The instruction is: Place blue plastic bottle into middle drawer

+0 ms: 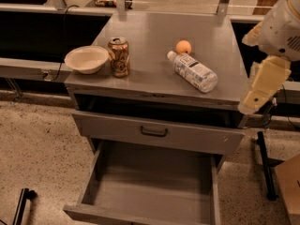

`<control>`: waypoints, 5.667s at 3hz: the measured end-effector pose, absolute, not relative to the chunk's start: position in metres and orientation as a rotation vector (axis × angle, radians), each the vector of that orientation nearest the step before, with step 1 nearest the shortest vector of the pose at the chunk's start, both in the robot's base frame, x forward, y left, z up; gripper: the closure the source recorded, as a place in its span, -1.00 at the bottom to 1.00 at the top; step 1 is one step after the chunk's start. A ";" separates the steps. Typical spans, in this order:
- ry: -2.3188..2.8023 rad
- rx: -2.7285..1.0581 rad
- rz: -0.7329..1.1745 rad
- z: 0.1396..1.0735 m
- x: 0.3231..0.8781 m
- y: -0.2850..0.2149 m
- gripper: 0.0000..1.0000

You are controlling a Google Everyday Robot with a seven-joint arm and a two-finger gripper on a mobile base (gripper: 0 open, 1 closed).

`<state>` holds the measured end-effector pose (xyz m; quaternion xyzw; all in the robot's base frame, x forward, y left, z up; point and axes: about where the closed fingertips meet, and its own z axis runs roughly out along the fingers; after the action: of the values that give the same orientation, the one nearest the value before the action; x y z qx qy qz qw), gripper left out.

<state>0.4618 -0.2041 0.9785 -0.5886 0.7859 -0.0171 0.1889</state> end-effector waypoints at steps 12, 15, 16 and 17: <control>2.390 -1.069 0.168 0.874 0.636 -0.170 0.78; 2.331 -1.145 0.223 0.907 0.590 -0.169 1.00; 2.280 -1.220 0.298 0.908 0.548 -0.145 1.00; 2.237 -1.432 0.378 0.879 0.472 -0.101 1.00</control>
Offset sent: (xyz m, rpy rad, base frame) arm 0.1941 0.0102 0.0028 0.4336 -0.0741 -0.3423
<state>0.4718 -0.1007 0.8787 -0.5197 0.8120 0.1373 0.2275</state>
